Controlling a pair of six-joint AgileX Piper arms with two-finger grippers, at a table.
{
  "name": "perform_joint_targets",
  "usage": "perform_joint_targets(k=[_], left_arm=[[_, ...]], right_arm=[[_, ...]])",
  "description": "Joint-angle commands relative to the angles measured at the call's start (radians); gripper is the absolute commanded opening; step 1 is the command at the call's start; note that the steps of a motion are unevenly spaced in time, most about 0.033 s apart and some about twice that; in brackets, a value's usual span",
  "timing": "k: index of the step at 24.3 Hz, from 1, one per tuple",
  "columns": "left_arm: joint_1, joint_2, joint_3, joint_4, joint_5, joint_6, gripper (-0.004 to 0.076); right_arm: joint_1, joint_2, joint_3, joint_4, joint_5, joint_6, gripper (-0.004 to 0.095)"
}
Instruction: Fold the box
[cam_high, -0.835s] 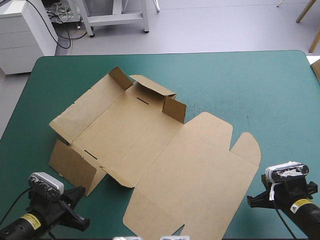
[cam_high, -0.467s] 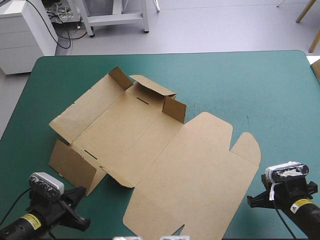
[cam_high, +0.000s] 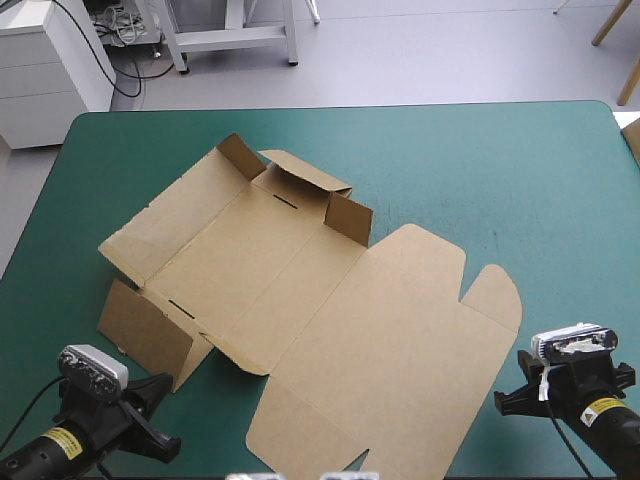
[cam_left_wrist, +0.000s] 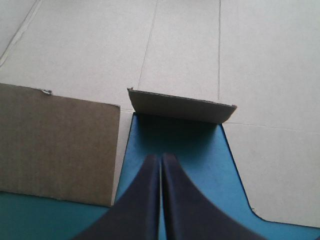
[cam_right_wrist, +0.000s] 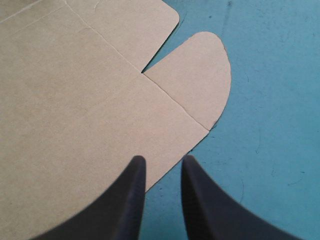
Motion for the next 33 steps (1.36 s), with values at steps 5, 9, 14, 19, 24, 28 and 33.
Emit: perform_joint_targets(k=[5,9,14,19,24,28,33], left_arm=[[-0.005,0.009,-0.034,-0.023,-0.060,-0.003,-0.0008],[-0.005,0.009,-0.034,-0.023,-0.060,-0.003,-0.0008],[-0.005,0.009,-0.034,-0.023,-0.060,-0.003,-0.0008],[-0.005,0.009,-0.034,-0.023,-0.060,-0.003,-0.0008],[-0.005,0.009,-0.034,-0.023,-0.060,-0.003,-0.0008],[-0.005,0.009,-0.034,-0.023,-0.060,-0.003,-0.0008],[-0.005,0.009,-0.034,-0.021,-0.060,-0.003,-0.0008]], right_arm=[[0.002,0.007,-0.024,-0.007,-0.060,-0.006,0.0649],[0.002,0.009,-0.034,-0.007,-0.057,-0.034,0.0649],[0.002,0.064,-0.148,-0.007,0.050,-0.056,0.0646],[0.002,0.232,-0.314,-0.011,0.159,-0.120,0.0645],[0.002,0.435,-0.481,-0.007,0.221,-0.145,0.0645],[0.002,0.567,-0.597,0.009,0.253,-0.173,0.0645],[0.002,0.721,-0.755,0.057,0.316,-0.215,0.0645]])
